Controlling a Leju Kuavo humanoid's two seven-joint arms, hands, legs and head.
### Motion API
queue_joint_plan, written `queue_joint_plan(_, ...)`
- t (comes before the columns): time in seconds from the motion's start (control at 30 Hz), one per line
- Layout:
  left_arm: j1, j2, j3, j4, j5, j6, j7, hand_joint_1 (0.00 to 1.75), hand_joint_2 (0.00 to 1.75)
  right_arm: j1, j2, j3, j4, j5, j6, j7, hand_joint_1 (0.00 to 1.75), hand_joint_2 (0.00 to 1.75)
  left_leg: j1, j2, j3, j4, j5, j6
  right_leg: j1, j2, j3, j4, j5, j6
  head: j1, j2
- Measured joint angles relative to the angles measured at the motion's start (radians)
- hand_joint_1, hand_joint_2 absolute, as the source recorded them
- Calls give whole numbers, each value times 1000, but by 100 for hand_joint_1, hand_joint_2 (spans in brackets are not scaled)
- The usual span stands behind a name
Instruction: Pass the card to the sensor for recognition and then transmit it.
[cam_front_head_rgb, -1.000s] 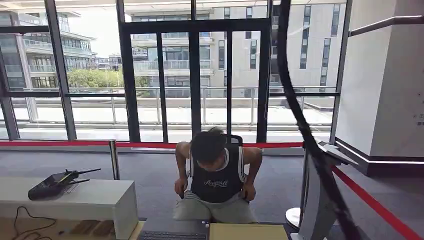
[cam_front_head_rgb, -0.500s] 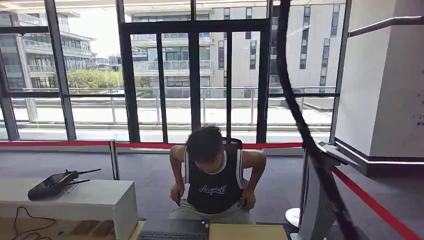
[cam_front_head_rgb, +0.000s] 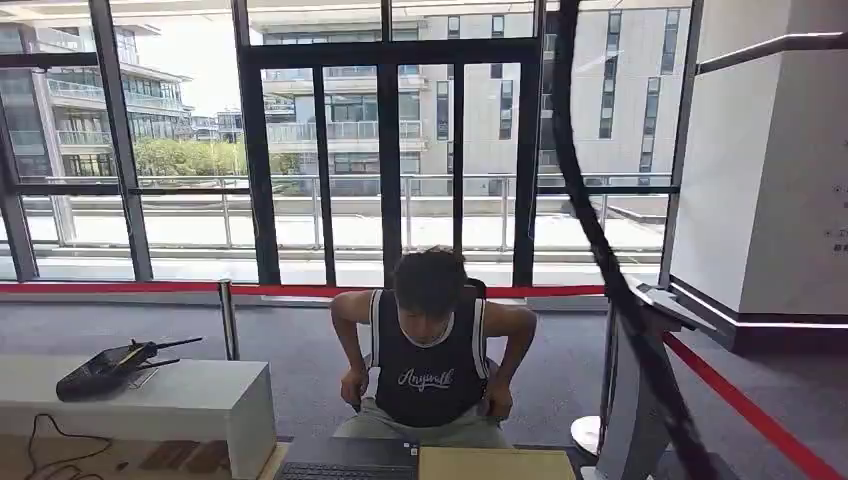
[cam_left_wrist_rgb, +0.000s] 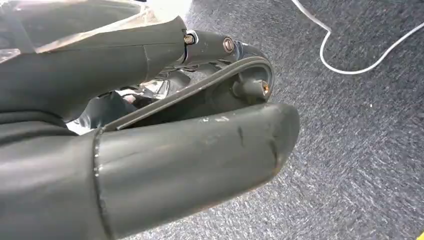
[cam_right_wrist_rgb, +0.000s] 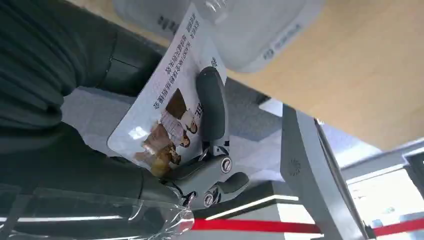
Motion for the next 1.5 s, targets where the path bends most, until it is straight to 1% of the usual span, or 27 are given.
queue_joint_plan(0.13, -1, 0, 2, 0, 1, -1, -3, 0, 0, -52, -18, -6, -59, 19, -31, 15, 175, 175, 0, 0, 0, 0, 0, 0, 0, 0, 0, 0, 0, 0, 0, 0)
queue_joint_plan(0.3, -6, -2, 3, 0, -5, -5, -6, 0, 0, -108, -34, -8, -138, 61, -30, 36, 175, 175, 0, 0, 0, 0, 0, 0, 0, 0, 0, 0, 0, 0, 0, 0)
queue_joint_plan(0.43, -17, -5, 3, 0, -16, -20, -9, 0, 0, -151, -40, -8, -209, 111, 0, 63, 175, 175, 0, 0, 0, 0, 0, 0, 0, 0, 0, 0, 0, 0, -1, 0)
queue_joint_plan(0.53, -27, -7, 2, 0, -24, -30, -14, 0, 0, -178, -35, -5, -253, 178, 65, 68, 175, 175, 0, 0, 0, 0, 0, 0, 0, 0, 0, 0, 0, 0, 0, 0)
queue_joint_plan(0.7, -43, -14, 1, 0, -32, -41, -18, 0, 0, -226, 2, 21, -276, 248, 133, 76, 175, 175, 1, 0, 0, 0, 0, 0, 1, 0, 0, 1, 0, 0, 0, 0)
queue_joint_plan(0.83, -50, -18, 0, 0, -37, -48, -24, 0, 0, -262, 43, 46, -259, 276, 165, 73, 175, 175, 1, 0, -1, 0, 1, 0, 1, 0, 0, 1, 0, 0, 0, 0)
queue_joint_plan(0.93, -55, -21, 0, 0, -44, -50, -28, 0, 0, -293, 73, 60, -232, 286, 164, 64, 175, 175, 1, 0, -1, 0, 1, 0, 1, 0, -1, 1, 0, 0, 0, 0)
queue_joint_plan(1.17, -60, -25, 0, 0, -41, -42, -32, 0, 0, -367, 137, 87, -146, 285, 136, 35, 175, 175, 1, 0, -1, 0, 1, 0, 1, 0, -1, 1, 0, 0, 0, 0)
queue_joint_plan(1.37, -59, -25, 0, 0, -28, -34, -29, 0, 0, -389, 175, 98, -90, 282, 121, 23, 175, 175, 1, 0, -1, 0, 1, 0, 1, 0, -1, 1, 0, 0, 0, 0)
queue_joint_plan(1.4, -58, -25, 0, 0, -26, -34, -29, 0, 0, -391, 180, 100, -79, 282, 118, 22, 162, 175, 1, 0, -1, 0, 1, 0, 1, 0, -1, 1, 0, 0, -1, 0)
queue_joint_plan(1.43, -57, -25, 0, 1, -24, -34, -29, 0, 0, -392, 184, 101, -70, 282, 117, 21, 124, 175, 1, 0, -1, 0, 1, 0, 1, 0, -1, 1, 0, 0, -1, 0)
queue_joint_plan(1.47, -56, -25, 0, 2, -22, -33, -29, 0, 0, -393, 188, 102, -62, 282, 115, 20, 26, 175, 1, 0, -1, 0, 1, 0, 1, 0, -1, 1, 0, 0, 0, 0)
queue_joint_plan(1.5, -55, -25, 0, 2, -22, -32, -29, 0, 0, -395, 192, 104, -53, 282, 114, 18, 0, 175, 1, 0, -1, 0, 1, 0, 1, 0, -1, 1, 0, 0, 0, 0)
